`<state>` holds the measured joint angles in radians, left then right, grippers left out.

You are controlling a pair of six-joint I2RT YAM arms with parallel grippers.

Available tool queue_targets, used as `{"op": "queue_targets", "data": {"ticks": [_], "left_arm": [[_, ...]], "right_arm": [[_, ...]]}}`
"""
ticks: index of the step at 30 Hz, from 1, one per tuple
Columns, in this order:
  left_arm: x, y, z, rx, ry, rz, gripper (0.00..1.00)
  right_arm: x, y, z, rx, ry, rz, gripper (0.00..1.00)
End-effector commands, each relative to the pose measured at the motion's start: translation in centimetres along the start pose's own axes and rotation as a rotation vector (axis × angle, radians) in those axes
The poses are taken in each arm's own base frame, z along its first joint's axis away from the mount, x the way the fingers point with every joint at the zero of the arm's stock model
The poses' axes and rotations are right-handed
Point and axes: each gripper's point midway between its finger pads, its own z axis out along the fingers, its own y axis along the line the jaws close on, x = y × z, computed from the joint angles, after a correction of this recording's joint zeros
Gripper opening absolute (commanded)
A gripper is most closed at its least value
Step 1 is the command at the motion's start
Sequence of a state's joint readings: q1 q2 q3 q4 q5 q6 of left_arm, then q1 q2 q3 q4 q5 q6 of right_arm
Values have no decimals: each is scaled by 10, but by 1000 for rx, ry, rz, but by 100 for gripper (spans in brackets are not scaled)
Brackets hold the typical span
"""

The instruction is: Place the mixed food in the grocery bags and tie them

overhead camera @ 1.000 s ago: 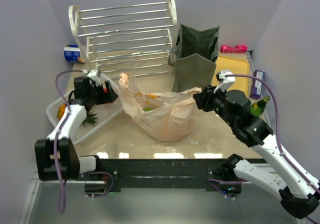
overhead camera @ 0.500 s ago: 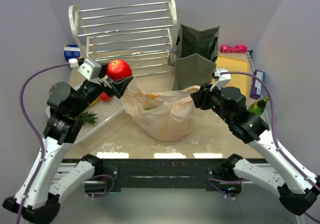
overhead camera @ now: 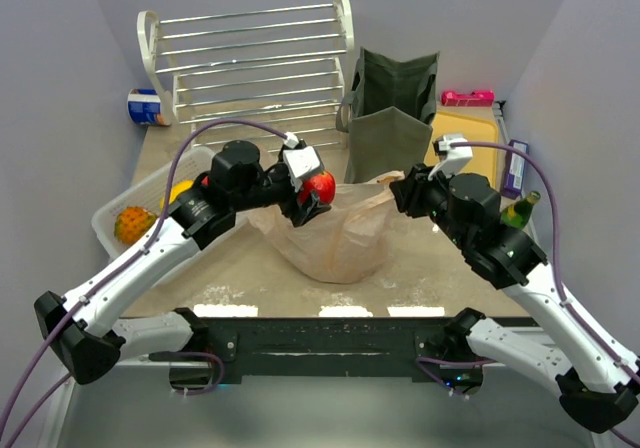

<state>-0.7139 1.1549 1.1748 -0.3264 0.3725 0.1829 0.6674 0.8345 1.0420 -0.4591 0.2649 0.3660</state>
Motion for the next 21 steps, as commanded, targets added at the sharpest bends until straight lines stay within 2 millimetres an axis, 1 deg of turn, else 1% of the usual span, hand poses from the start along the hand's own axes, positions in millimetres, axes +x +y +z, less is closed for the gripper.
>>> {"op": "queue_targets", "data": {"ticks": [1, 2, 6, 10, 13, 16, 18, 20, 21], "left_arm": [[-25, 2, -6, 27, -63, 98, 24], [-19, 4, -4, 32, -41, 89, 24], [-6, 10, -4, 24, -8, 77, 24], [13, 18, -3, -8, 40, 61, 24], [27, 20, -3, -18, 75, 39, 24], [46, 18, -1, -7, 132, 13, 24], [54, 18, -1, -15, 155, 5, 24], [61, 24, -2, -43, 177, 4, 24], [66, 29, -3, -67, 188, -2, 24]], "right_arm": [[-24, -3, -11, 20, -69, 13, 36], [-24, -2, -12, 19, -67, 14, 36], [-22, -3, -11, 22, -64, 14, 36], [-20, -3, -10, 22, -64, 19, 36], [-20, -3, -10, 20, -61, 18, 36], [-19, -3, -11, 19, -63, 20, 36], [-19, -3, -11, 20, -61, 23, 36], [-18, -4, -11, 21, -59, 22, 36], [-19, -3, -12, 18, -62, 23, 36]]}}
